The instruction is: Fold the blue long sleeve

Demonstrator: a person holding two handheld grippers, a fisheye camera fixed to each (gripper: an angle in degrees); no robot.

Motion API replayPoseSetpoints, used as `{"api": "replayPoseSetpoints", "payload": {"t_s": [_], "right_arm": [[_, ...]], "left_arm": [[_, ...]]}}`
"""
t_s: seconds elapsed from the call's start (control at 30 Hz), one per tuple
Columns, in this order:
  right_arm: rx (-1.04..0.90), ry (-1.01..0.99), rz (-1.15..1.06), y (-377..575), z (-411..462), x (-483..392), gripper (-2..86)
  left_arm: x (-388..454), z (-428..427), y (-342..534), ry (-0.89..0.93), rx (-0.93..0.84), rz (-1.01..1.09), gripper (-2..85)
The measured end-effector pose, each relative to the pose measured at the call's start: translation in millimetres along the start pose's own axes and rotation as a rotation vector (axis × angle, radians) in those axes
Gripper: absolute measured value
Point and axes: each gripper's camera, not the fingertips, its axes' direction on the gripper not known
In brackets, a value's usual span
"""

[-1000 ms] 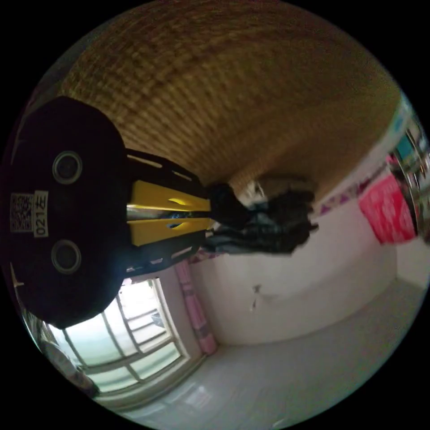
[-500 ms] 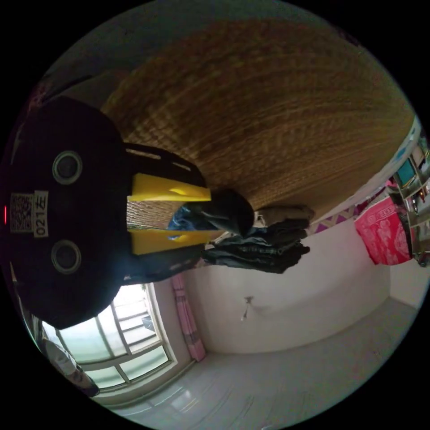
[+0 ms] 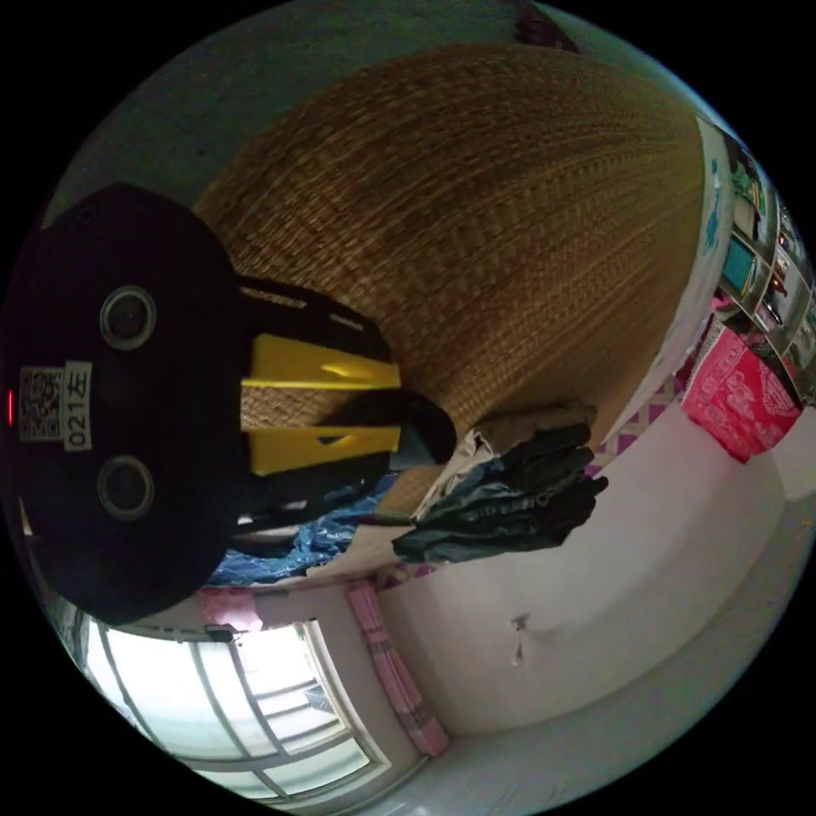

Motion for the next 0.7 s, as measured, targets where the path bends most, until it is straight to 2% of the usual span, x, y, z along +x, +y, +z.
{"api": "replayPoseSetpoints", "payload": {"t_s": [0.13,0.27,0.47,0.57,0.7], "right_arm": [[0.011,0.011,0.006,3.3,-2.9,-1.4,2.5],[0.009,0.014,0.026,5.5,-0.4,3.2,1.6],[0.023,0.068,0.014,2.8,4.3,-3.8,0.0],[0.04,0.235,-0.037,7.2,5.8,-16.3,0.4],[0.058,0.446,-0.11,9.3,4.2,-31.9,3.3]], "left_arm": [[8.6,-11.9,29.6,0.144,0.153,-0.001,-0.5],[1.9,8.5,52.9,0.168,0.1,-0.104,-0.8],[43.5,25.0,84.6,0.171,0.112,-0.051,-0.9],[48.7,44.9,107.2,0.165,0.063,-0.119,-0.9],[84.4,55.1,148.1,0.219,0.129,-0.046,-0.9]]}}
